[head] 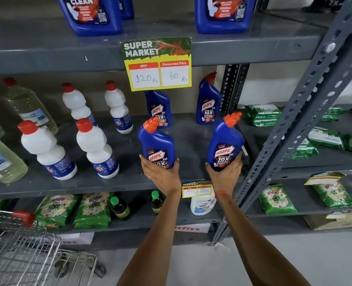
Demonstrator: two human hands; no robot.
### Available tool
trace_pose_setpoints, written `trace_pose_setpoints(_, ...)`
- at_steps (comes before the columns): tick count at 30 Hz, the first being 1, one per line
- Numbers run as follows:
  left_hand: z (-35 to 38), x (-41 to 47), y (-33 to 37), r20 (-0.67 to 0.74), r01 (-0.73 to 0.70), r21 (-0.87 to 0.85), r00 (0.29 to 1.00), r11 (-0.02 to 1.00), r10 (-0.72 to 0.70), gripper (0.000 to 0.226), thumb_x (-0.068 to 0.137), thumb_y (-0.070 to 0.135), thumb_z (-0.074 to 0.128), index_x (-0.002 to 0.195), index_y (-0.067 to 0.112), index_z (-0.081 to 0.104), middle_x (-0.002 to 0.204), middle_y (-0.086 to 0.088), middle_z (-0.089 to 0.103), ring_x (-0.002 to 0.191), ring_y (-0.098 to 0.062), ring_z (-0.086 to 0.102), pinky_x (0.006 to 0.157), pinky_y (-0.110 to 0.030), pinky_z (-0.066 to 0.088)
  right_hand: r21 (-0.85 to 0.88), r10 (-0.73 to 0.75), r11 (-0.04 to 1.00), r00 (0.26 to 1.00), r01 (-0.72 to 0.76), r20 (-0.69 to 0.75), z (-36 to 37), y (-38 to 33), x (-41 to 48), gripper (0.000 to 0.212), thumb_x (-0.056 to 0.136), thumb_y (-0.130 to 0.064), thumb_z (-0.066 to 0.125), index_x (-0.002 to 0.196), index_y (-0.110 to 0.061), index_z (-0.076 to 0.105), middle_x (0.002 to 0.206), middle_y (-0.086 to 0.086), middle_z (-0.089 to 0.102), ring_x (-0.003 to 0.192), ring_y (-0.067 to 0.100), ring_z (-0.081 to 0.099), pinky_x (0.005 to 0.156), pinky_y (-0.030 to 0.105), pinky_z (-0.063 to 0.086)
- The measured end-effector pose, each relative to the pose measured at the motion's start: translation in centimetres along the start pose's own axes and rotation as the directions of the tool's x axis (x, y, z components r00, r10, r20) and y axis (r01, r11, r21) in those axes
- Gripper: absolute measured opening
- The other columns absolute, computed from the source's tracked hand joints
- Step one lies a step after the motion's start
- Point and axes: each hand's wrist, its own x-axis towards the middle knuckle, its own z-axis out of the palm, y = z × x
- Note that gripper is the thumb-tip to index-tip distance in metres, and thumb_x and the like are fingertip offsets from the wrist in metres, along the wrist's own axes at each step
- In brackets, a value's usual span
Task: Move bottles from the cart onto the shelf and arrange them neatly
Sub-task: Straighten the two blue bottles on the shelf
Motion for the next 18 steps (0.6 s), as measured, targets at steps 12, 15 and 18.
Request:
trace_pose_setpoints(12, -0.1, 0.0, -0.3, 0.023, -0.015, 0.037, 1.000, 0.999, 0.014, 0.117, 0.063, 0.034, 0.085, 0.148, 0.007, 0.010, 0.147, -0.019, 0.028, 0.132, -0.037, 0.034, 0.102, -0.054, 0.041, -0.034, 0.077, 0.996, 0.997, -0.077, -0.014, 0.6, -0.7, 0.1, 0.134, 0.050, -0.047, 0.087, 0.148, -0.004, 0.007, 0.145, 0.024, 0.032, 0.133, 0.039, 0.034, 0.110, 0.049, 0.036)
trace_pose_setpoints(15, -0.2, 0.0, -0.3, 0.025, -0.017, 0.041, 1.000, 0.999, 0.016, 0.117, 0.063, 0.034, 0.085, 0.148, 0.007, 0.010, 0.147, -0.019, 0.028, 0.133, -0.038, 0.034, 0.102, -0.054, 0.041, -0.055, 0.159, 0.985, 0.984, -0.164, -0.083, 1.3, -1.8, 0.4, 0.133, 0.047, -0.052, 0.086, 0.145, 0.000, 0.014, 0.142, 0.026, 0.034, 0.128, 0.041, 0.038, 0.106, 0.049, 0.037)
trace_pose_setpoints(18, -0.2, 0.1, -0.2, 0.025, -0.021, 0.044, 0.999, 0.999, 0.020, 0.116, 0.063, 0.033, 0.085, 0.148, 0.006, 0.010, 0.147, -0.019, 0.029, 0.133, -0.037, 0.034, 0.102, -0.053, 0.041, -0.082, 0.195, 0.975, 0.973, -0.206, -0.123, 1.8, -2.3, 0.7, 0.125, 0.049, -0.048, 0.086, 0.143, 0.003, 0.020, 0.138, 0.025, 0.037, 0.123, 0.040, 0.042, 0.104, 0.046, 0.038)
